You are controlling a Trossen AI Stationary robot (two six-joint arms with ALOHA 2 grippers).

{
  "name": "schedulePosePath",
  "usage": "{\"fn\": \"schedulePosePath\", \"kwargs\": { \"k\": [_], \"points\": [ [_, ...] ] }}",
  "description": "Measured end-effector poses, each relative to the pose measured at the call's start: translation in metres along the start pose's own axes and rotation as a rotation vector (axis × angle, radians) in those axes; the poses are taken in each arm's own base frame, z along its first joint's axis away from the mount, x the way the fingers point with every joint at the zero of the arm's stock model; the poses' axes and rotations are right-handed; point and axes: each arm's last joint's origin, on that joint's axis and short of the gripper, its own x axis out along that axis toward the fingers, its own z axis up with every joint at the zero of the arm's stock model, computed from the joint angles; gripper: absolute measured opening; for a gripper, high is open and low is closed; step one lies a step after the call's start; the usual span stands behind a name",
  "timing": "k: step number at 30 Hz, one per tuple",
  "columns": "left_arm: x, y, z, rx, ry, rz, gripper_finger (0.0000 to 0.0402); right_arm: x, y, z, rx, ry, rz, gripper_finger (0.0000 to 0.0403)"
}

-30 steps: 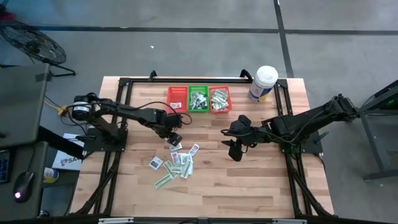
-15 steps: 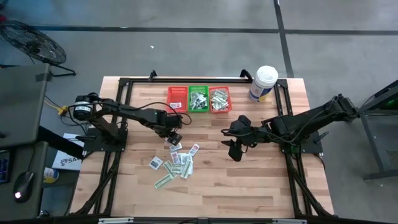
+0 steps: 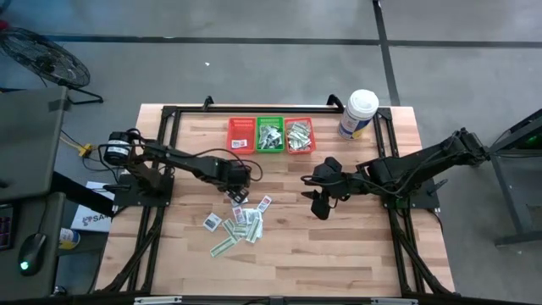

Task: Pick & Place First Aid Supplies
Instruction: Put the ointment pack into the left orange bin

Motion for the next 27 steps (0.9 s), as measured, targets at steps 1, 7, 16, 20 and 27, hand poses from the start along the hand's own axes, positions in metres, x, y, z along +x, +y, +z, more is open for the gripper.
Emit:
{"fn": "schedulePosePath", "kwargs": {
  "k": [1, 7, 16, 20, 27],
  "points": [
    [0.0002, 0.0004, 0.0003, -0.002, 0.004, -0.001, 0.0211, 0.0000, 0.0000, 0.0000, 0.000, 0.001, 0.001, 0.0168],
    [0.0007, -0.0004, 0.0002, -0.006, 0.013, -0.021, 0.0156, 0.0000, 0.0001, 0.0000, 0.001, 0.002, 0.003, 0.0168],
    [0.0007, -0.0008, 0.0000, -0.027, 0.021, -0.030, 0.0080, 0.0000, 0.0005, -0.0003, 0.004, 0.011, 0.017, 0.0168],
    [0.0007, -0.0009, 0.0000, -0.033, 0.024, -0.032, 0.0050, 0.0000, 0.0006, -0.0004, 0.004, 0.013, 0.021, 0.0168],
    [0.0007, -0.0009, -0.0001, -0.032, 0.027, -0.034, 0.0004, 0.0000, 0.0006, -0.0004, 0.004, 0.013, 0.021, 0.0168]
  ]
}}
